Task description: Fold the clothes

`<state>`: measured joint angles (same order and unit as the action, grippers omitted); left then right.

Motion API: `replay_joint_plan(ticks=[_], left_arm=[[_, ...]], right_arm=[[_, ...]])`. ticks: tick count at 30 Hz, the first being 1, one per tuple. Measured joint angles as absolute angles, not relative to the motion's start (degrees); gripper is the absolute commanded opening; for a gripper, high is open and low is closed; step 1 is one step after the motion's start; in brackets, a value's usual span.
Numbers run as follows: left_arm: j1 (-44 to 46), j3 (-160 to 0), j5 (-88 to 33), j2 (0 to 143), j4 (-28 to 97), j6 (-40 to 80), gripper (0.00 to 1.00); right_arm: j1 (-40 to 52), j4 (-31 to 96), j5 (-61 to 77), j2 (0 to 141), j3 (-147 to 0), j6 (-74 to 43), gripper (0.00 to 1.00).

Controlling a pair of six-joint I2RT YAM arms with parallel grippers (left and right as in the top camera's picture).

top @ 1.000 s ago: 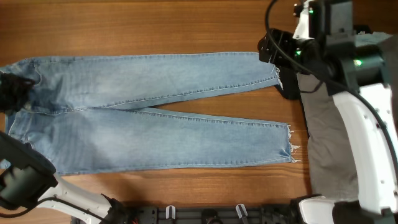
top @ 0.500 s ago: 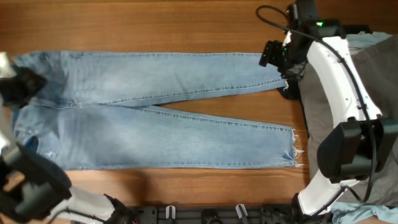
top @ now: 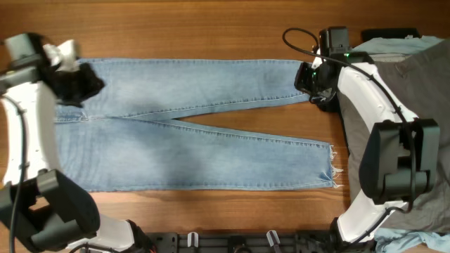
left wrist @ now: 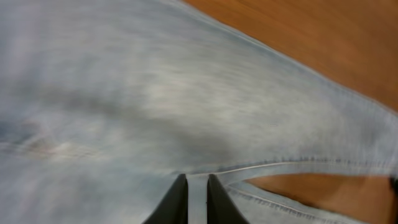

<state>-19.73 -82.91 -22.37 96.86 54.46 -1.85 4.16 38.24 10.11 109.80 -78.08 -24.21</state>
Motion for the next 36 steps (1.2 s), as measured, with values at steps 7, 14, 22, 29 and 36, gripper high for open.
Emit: replay_joint_plan(ticks=[7, 14, 22, 29, 36], left_arm=[[-5.74, -78.35, -20.40, 99.96, 48.71, -3.88, 0.13], [-4.82, -78.08, -19.79, 101.49, 47.81, -4.10, 0.59], [-4.82, -78.04, -19.79, 101.54, 51.64, -4.01, 0.36], [-13.91, -77.93, -20.21, 99.39, 60.55, 0.30, 0.29], [-29.56, -77.93, -20.16, 93.32, 65.98, 4.60, 0.36]], right_arm=[[3.81, 23.20, 9.67, 119.52, -76.75, -37.87, 0.04], [3.64, -5.72, 12.03, 126.54, -76.82, -53.67, 0.04], [3.27, 32.93, 20.45, 105.12, -87.94, -25.32, 0.40], [3.20, 71.48, 16.84, 90.11, -86.35, -21.37, 0.46], [3.16, 65.47, 15.27, 90.89, -58.28, -31.42, 0.58]])
